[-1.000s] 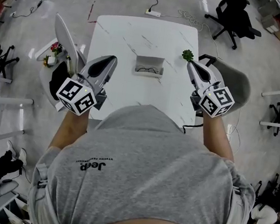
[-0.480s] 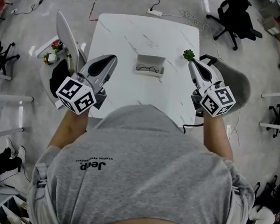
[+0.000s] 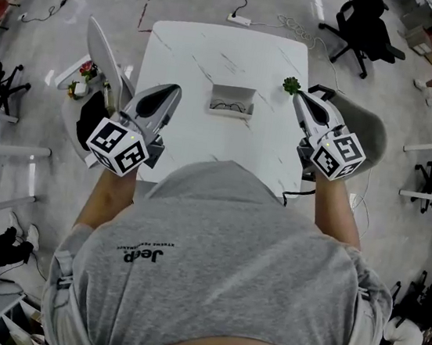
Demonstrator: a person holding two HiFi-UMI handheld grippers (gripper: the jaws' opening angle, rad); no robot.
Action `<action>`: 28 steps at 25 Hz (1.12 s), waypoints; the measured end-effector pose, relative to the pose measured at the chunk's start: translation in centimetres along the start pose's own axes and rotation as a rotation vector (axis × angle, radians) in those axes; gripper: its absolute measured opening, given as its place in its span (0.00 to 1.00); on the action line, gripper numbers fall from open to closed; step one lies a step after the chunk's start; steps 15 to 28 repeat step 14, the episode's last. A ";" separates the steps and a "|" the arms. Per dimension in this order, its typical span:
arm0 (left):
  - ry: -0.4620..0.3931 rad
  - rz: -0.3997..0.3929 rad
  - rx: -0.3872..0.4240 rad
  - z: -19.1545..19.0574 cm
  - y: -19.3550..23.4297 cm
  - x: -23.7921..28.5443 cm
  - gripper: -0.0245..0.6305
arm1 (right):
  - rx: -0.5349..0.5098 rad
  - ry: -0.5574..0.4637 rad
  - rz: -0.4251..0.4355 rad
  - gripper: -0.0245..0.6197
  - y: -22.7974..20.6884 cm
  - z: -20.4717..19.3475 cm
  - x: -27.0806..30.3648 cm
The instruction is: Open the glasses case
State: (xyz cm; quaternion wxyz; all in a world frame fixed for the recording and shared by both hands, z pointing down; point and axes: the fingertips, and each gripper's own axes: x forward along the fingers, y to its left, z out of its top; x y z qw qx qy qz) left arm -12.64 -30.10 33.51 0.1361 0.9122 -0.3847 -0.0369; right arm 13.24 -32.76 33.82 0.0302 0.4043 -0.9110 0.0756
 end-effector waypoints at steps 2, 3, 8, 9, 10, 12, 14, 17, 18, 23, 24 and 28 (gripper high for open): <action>0.001 -0.002 0.000 0.0 0.0 0.0 0.13 | -0.002 0.002 0.002 0.04 0.0 0.0 0.1; 0.000 -0.002 -0.001 -0.1 0.0 0.1 0.13 | -0.003 0.002 0.003 0.04 0.0 -0.1 0.1; 0.002 0.002 -0.004 -0.1 0.0 0.1 0.13 | -0.007 0.003 0.007 0.04 0.0 0.0 0.1; 0.002 0.002 -0.005 -0.2 0.1 0.1 0.13 | -0.007 0.003 0.007 0.04 0.0 0.0 0.2; 0.002 0.002 -0.006 -0.2 0.1 0.1 0.13 | -0.007 0.003 0.008 0.04 0.0 -0.1 0.3; 0.003 0.001 -0.007 -0.2 0.2 0.1 0.13 | -0.007 0.004 0.009 0.04 0.0 -0.1 0.5; 0.005 0.000 -0.008 -0.3 0.3 0.2 0.13 | -0.007 0.004 0.012 0.04 0.1 -0.1 0.6; 0.005 0.000 -0.008 -0.3 0.3 0.2 0.13 | -0.007 0.004 0.012 0.04 0.1 -0.1 0.6; 0.005 0.000 -0.008 -0.3 0.3 0.2 0.13 | -0.007 0.004 0.012 0.04 0.1 -0.1 0.6; 0.005 0.000 -0.008 -0.3 0.3 0.2 0.13 | -0.007 0.004 0.012 0.04 0.1 -0.1 0.6; 0.005 0.000 -0.008 -0.3 0.3 0.2 0.13 | -0.007 0.004 0.012 0.04 0.1 -0.1 0.6; 0.005 0.000 -0.008 -0.3 0.3 0.2 0.13 | -0.007 0.004 0.012 0.04 0.1 -0.1 0.6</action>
